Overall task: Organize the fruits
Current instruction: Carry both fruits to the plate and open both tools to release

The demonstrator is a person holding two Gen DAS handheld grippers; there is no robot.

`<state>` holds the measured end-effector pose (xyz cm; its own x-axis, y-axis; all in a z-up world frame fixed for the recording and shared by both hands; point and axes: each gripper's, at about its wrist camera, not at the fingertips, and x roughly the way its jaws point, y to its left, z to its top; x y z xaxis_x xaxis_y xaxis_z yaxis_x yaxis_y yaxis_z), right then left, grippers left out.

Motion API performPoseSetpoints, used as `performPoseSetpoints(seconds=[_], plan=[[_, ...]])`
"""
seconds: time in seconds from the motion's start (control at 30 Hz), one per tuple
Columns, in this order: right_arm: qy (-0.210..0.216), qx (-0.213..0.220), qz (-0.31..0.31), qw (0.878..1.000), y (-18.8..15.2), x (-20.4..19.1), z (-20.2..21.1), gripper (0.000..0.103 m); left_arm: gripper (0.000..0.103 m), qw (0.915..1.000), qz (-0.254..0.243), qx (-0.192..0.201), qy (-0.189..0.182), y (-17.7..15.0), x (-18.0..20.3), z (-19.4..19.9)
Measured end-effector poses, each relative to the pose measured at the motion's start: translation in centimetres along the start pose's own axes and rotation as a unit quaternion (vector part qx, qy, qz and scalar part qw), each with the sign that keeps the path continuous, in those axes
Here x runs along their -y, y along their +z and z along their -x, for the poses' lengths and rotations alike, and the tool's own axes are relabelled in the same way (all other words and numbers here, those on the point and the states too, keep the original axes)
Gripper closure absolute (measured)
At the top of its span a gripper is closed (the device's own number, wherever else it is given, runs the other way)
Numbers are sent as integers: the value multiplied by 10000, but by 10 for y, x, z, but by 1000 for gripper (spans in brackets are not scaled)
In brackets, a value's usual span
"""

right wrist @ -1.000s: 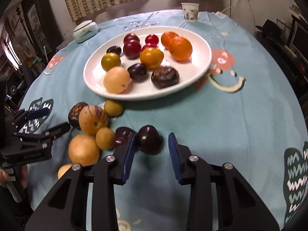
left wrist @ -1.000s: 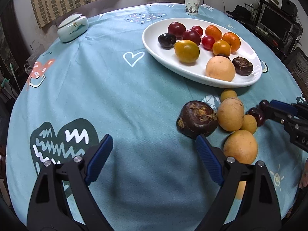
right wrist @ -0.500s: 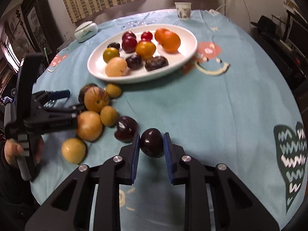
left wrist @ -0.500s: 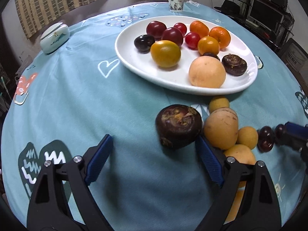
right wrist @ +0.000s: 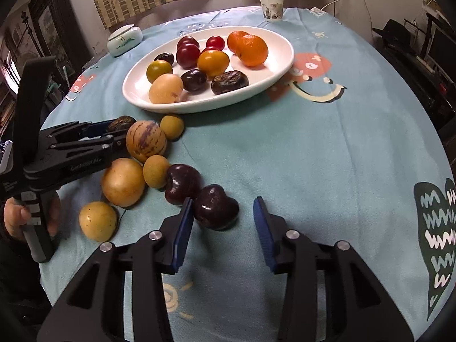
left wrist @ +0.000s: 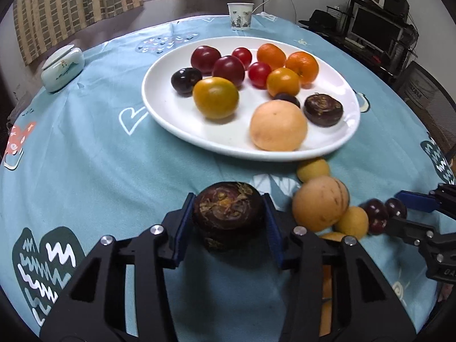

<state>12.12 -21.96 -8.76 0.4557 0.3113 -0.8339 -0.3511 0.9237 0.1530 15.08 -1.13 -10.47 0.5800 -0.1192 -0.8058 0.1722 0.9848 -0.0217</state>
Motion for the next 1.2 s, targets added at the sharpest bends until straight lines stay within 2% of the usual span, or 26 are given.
performPoseSetpoints(seconds=[0.07, 0.17, 0.33, 0.6, 0.8, 1.07, 1.2], plan=[[77, 4, 35, 10000, 1, -2, 1, 72, 56, 9999, 35, 21, -142, -2, 1, 6], [26, 37, 11, 10000, 4, -3, 3, 72, 56, 9993, 120, 166, -303, -7, 0, 27], [53, 333, 25, 9994, 7, -8, 25, 72, 57, 9978, 292, 400, -437, -14, -3, 62], [59, 456, 119, 9989, 19, -16, 36, 72, 57, 9970, 229, 600, -436, 1, -3, 84], [60, 473, 192, 9987, 37, -16, 35, 72, 56, 9977, 241, 529, -342, 32, -12, 76], [-58, 529, 300, 9981, 100, -11, 21, 72, 56, 9991, 243, 343, -8, 103, -16, 32], [-154, 594, 126, 9980, 123, 0, 6, 72, 56, 9992, 313, 246, 90, 122, -15, 11]])
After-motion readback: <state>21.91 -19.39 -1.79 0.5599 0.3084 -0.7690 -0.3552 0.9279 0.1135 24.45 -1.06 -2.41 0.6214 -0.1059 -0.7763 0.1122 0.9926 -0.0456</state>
